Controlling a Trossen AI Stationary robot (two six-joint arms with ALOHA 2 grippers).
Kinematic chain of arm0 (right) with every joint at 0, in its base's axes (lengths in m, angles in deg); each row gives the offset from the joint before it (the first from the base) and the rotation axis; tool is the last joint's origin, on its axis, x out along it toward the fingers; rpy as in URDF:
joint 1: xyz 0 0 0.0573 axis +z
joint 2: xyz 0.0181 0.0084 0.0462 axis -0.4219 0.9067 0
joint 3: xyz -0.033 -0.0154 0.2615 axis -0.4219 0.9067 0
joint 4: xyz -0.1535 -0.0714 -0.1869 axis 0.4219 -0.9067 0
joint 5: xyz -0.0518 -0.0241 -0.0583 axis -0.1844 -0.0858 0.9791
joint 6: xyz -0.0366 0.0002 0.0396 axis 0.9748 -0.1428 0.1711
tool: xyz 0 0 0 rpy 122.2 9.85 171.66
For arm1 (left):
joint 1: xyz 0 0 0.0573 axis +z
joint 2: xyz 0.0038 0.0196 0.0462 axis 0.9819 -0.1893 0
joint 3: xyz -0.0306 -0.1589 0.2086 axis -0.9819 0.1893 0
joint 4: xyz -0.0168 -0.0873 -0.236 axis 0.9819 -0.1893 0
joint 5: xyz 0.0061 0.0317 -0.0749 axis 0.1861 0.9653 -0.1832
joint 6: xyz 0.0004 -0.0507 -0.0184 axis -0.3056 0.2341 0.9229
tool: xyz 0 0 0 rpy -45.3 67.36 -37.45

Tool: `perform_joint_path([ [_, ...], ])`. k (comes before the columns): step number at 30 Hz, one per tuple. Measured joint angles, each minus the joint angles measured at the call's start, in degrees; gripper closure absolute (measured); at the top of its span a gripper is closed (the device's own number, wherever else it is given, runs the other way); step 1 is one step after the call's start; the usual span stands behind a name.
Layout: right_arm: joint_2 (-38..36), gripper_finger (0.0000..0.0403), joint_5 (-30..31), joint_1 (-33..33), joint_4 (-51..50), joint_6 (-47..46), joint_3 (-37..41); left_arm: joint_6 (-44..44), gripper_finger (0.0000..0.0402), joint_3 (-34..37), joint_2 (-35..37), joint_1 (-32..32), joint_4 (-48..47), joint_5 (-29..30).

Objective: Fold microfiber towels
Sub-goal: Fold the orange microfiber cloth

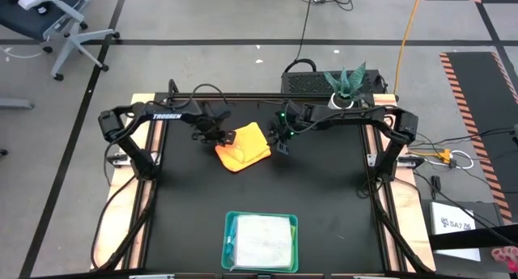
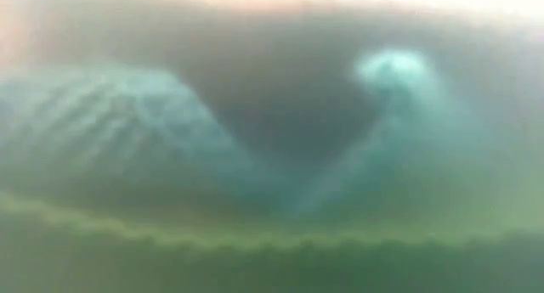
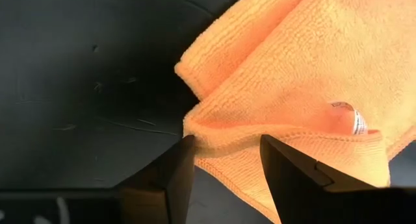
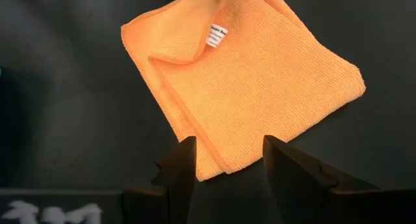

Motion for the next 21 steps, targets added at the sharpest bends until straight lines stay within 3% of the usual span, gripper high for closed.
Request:
perform_joint_path([
  [13,-0.02,0.0234,0.09,-1.11,0.00,-0.02,0.00,1.13,0.0232,-0.04,0.00,1.65,0.15,-1.23],
  [21,-0.02,0.0234,0.09,-1.18,0.00,-0.02,0.01,-0.14,0.0334,-0.04,0.00,1.52,0.64,-0.94],
])
